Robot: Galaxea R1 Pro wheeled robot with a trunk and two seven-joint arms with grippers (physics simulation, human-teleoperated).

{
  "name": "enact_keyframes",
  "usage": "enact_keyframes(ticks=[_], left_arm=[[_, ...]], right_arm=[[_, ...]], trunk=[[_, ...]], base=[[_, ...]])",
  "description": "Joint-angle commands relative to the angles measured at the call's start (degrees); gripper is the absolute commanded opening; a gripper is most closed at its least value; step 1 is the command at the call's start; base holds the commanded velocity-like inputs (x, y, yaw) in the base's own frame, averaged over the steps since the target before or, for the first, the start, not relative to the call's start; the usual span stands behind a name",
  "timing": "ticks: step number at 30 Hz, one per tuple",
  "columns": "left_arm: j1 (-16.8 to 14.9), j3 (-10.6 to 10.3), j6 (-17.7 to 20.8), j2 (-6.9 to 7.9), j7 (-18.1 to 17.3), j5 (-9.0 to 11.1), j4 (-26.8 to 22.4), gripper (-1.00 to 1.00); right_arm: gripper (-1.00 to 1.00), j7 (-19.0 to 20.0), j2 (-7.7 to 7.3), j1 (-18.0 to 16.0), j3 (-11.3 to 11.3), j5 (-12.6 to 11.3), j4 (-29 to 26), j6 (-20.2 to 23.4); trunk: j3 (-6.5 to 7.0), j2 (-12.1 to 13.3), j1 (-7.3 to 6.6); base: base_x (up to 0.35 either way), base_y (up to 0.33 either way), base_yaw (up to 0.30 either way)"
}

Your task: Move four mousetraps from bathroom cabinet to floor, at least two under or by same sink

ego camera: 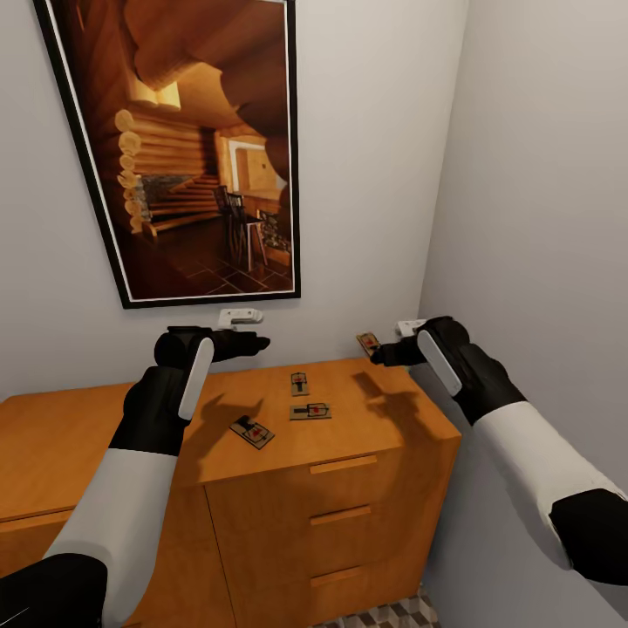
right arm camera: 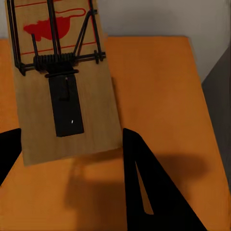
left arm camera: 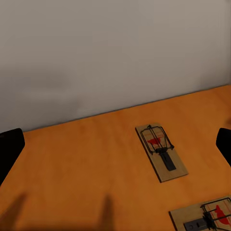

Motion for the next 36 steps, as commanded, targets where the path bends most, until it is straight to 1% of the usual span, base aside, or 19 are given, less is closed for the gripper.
enact_keyframes(ticks=[1, 3, 8, 16, 36], left_arm=[[0.0, 0.0, 0.2, -0.01, 0.0, 0.2, 0.0, 1.00], [0.0, 0.0, 0.2, -0.01, 0.0, 0.2, 0.0, 1.00], [0.0, 0.0, 0.2, -0.01, 0.0, 0.2, 0.0, 1.00], [0.0, 0.0, 0.2, -0.01, 0.0, 0.2, 0.0, 1.00], [0.0, 0.0, 0.2, -0.05, 0.0, 0.3, 0.3, 1.00]], right_arm=[[-1.00, -0.5, -0.07, -0.1, -0.1, -0.7, -0.1, 0.2], [-1.00, -0.5, -0.08, -0.2, -0.8, -0.7, -0.3, 0.2], [-1.00, -0.5, -0.13, -0.4, -1.3, -0.7, -0.4, 0.2], [-1.00, -0.5, -0.45, -0.4, -1.5, -0.7, -0.5, 0.2], [-1.00, -1.1, -0.60, -0.4, -1.4, -0.5, -0.5, 0.2]], trunk=[[-0.07, 0.0, 0.00], [-0.07, 0.0, 0.00], [-0.07, 0.0, 0.00], [-0.07, 0.0, 0.00], [-0.07, 0.0, 0.00]], base=[[0.000, 0.000, 0.000], [0.000, 0.000, 0.000], [0.000, 0.000, 0.000], [0.000, 0.000, 0.000], [0.000, 0.000, 0.000]])
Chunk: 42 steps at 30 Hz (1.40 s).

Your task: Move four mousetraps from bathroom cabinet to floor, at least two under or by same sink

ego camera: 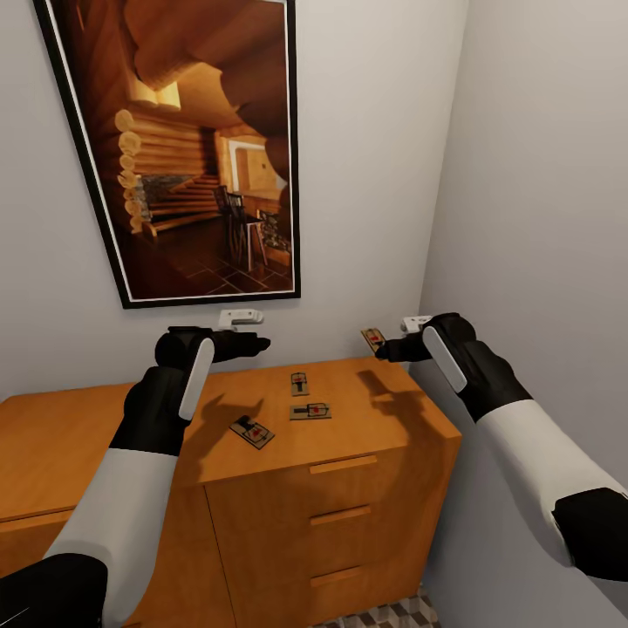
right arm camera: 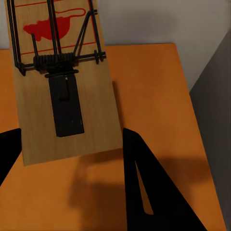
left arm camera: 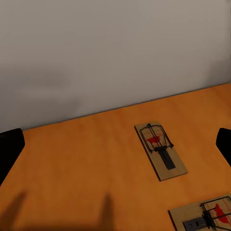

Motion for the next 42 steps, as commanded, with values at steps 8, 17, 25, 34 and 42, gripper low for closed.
enact_keyframes(ticks=[8, 17, 25, 34, 42], left_arm=[[0.0, 0.0, 0.2, 0.02, 0.0, 0.7, 0.1, 1.00], [0.0, 0.1, -1.1, -1.03, 1.3, 2.6, 1.6, 1.00], [0.0, 1.7, 0.0, -0.57, -0.5, 4.5, 3.6, 1.00], [0.0, 1.8, 0.1, 0.12, -3.4, 7.4, 4.8, 1.00], [0.0, 1.0, -0.4, -0.68, -2.1, 10.1, 5.0, 1.00]], right_arm=[[-1.00, -0.6, -0.10, -0.1, 0.2, -0.8, 0.0, 0.2], [-1.00, -0.5, 0.66, 0.0, 1.6, -0.5, 0.9, 0.2], [-1.00, -0.6, -0.30, -0.1, 1.9, -0.3, 1.6, 0.2], [-1.00, -0.8, -0.85, -0.1, 1.6, -0.1, 1.0, 0.2], [-1.00, -0.8, -0.95, -0.1, 1.6, 0.2, 0.2, 0.2]], trunk=[[-0.07, 0.0, 0.00], [-0.07, 0.0, 0.00], [-0.07, 0.0, 0.00], [-0.07, 0.0, 0.00], [-0.07, 0.0, 0.00]], base=[[0.000, 0.000, 0.000], [0.000, 0.000, 0.000], [0.000, 0.000, 0.000], [0.000, 0.000, 0.000], [0.000, 0.000, 0.000]])
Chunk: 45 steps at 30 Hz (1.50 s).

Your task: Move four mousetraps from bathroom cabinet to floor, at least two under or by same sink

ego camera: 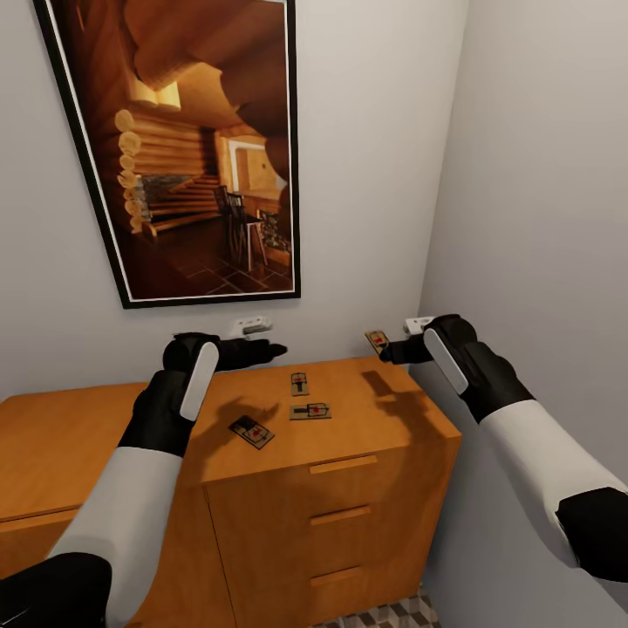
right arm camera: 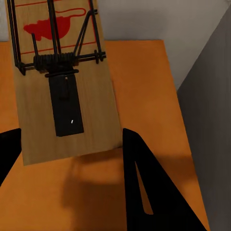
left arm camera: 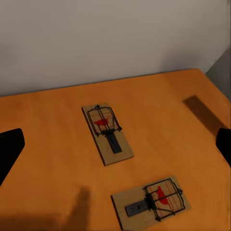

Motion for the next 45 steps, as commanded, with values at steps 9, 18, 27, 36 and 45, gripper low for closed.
enact_keyframes(ticks=[9, 18, 27, 36, 45], left_arm=[[0.0, -2.8, -2.7, -2.95, 2.6, 2.8, 2.4, 1.00], [0.0, -5.7, -5.6, -5.01, 5.5, 4.7, 5.3, 1.00], [0.0, -12.5, -19.4, -5.01, 40.4, 4.9, 11.9, 1.00], [0.0, -14.0, -25.9, -5.01, 47.9, 5.1, 14.3, 1.00], [0.0, -16.6, -27.1, -5.01, 49.3, 5.2, 15.0, 1.00]], right_arm=[[-1.00, -0.7, -0.08, -0.1, 0.2, -0.7, -2.5, 0.2], [-1.00, -0.8, -0.16, -0.1, 0.3, -0.6, -5.5, 0.2], [-1.00, -0.8, -0.17, -0.1, 0.2, -0.6, -8.1, 0.2], [-1.00, -0.8, -0.17, 0.0, 0.2, -0.6, -8.1, 0.2], [-1.00, -0.9, -0.17, 0.0, 0.2, -0.7, -8.0, 0.2]], trunk=[[-0.07, 0.0, 0.00], [-0.07, 0.0, 0.00], [-0.07, 0.0, 0.00], [-0.07, 0.0, 0.00], [-0.07, 0.0, 0.00]], base=[[0.000, 0.000, 0.000], [0.000, 0.000, 0.000], [0.000, 0.000, 0.000], [0.000, 0.000, 0.000], [0.000, 0.000, 0.000]])
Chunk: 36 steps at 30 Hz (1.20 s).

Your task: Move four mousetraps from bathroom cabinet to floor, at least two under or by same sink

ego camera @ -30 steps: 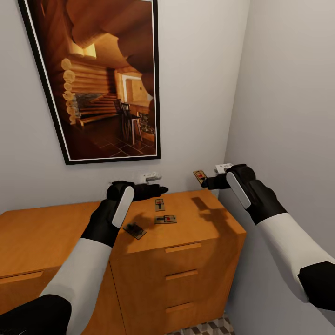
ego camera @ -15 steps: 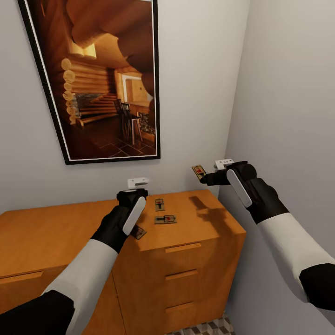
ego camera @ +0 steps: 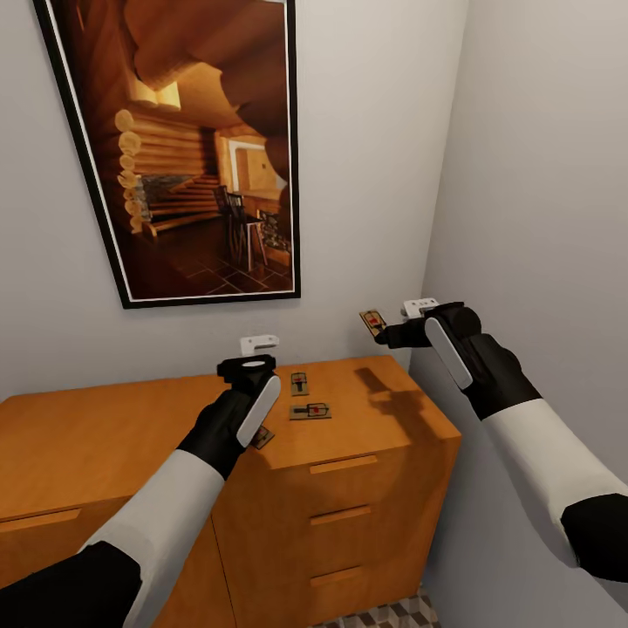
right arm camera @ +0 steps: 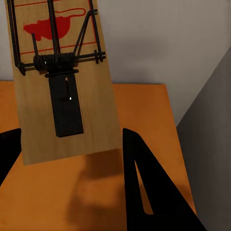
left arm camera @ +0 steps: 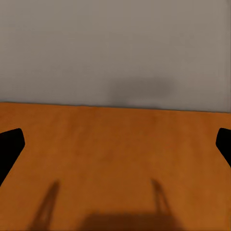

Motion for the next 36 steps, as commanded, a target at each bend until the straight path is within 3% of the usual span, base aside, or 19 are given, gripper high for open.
enact_keyframes(ticks=[1, 8, 16, 20, 36], left_arm=[[-0.1, -0.2, 0.2, 0.00, 0.5, 0.4, 0.0, 1.00], [-0.1, -0.4, 0.2, 0.00, 0.5, 0.7, 0.1, 1.00], [-0.1, -0.5, 0.8, 0.00, 0.5, 7.4, 0.6, 1.00], [-0.1, -0.6, 0.9, 0.00, 0.5, 9.3, 0.8, 1.00], [-0.1, -1.2, 0.9, 0.00, -0.2, 10.2, 1.4, 1.00]], right_arm=[[-1.00, -0.6, -0.07, -0.1, 0.2, -0.8, -0.1, 0.2], [-1.00, -0.6, -0.07, -0.1, 0.2, -0.8, 0.0, 0.2], [-1.00, -0.6, -0.07, -0.1, 0.3, -0.8, 0.1, 0.2], [-1.00, -0.6, -0.07, -0.1, 0.3, -0.8, 0.2, 0.2], [-1.00, -0.6, -0.07, -0.1, 0.4, -0.8, 0.4, 0.2]], trunk=[[-0.07, 0.0, 0.00], [-0.07, 0.0, 0.00], [-0.07, 0.0, 0.00], [-0.07, 0.0, 0.00], [-0.07, 0.0, 0.00]], base=[[0.000, 0.000, 0.000], [0.000, 0.000, 0.000], [0.000, 0.000, 0.000], [0.000, 0.000, 0.000], [0.126, -0.084, 0.000]])
